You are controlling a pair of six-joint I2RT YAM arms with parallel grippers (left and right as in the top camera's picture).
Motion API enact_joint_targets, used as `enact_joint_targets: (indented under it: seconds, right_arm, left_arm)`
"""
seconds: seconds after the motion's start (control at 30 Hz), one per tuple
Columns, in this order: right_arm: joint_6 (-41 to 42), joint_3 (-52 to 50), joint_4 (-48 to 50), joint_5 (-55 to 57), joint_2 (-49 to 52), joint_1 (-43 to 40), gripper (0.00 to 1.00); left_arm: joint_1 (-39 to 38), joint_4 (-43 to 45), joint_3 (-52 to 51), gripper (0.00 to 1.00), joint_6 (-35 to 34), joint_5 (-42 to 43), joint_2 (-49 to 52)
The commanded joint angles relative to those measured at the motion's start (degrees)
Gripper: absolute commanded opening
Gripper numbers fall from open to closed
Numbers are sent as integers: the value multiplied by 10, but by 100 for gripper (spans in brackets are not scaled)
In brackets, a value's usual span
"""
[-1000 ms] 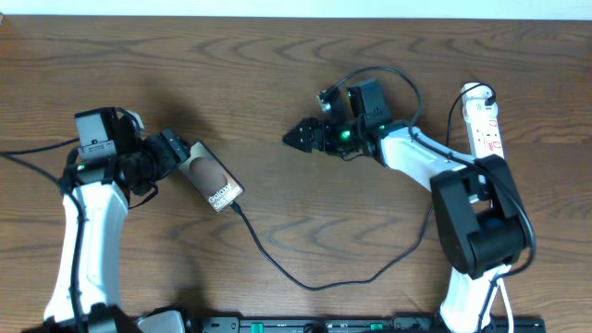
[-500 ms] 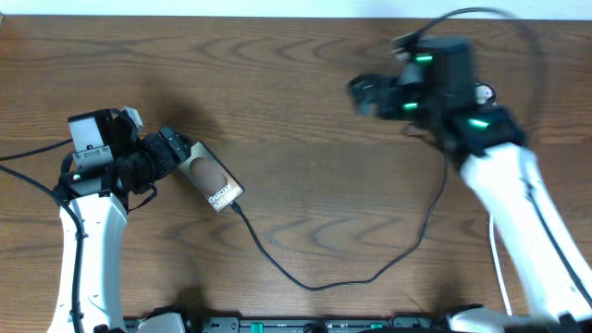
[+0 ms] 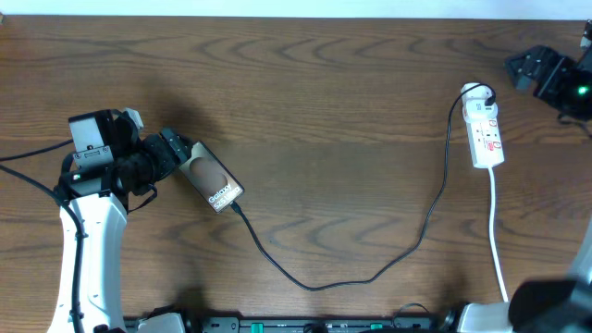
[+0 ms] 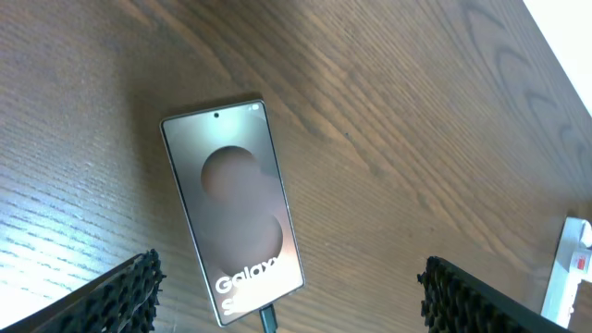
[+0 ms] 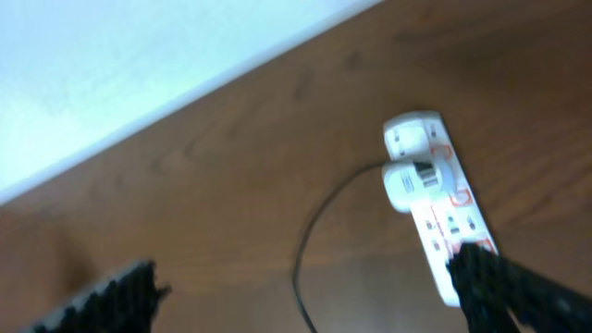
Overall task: Plug charger to phone and switch on socket
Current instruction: 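Move the right gripper toward the white power strip, then position the right gripper over the orange switch beside the charger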
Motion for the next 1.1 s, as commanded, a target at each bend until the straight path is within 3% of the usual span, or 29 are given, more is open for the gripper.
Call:
enact_joint_targets:
  seconds: [0.0, 0.13, 0.3, 0.67, 1.07]
  right_arm:
    - [-121, 81, -42, -55, 80, -12, 99]
    - [-184, 154, -99, -55, 183, -12, 99]
    - [-236, 172, -118, -54, 252, -14, 99]
    - [-245, 172, -118, 68, 278, -17, 99]
    - [-245, 171, -112, 78, 331, -17, 99]
  left_arm:
    - [0, -1, 0, 88, 14, 3, -3]
    - [0, -3, 0, 88, 14, 3, -3]
    - [0, -10, 0, 88, 29, 2, -3]
    - [0, -14, 0, 88, 29, 1, -3]
    - [0, -14, 0, 88, 29, -3, -3]
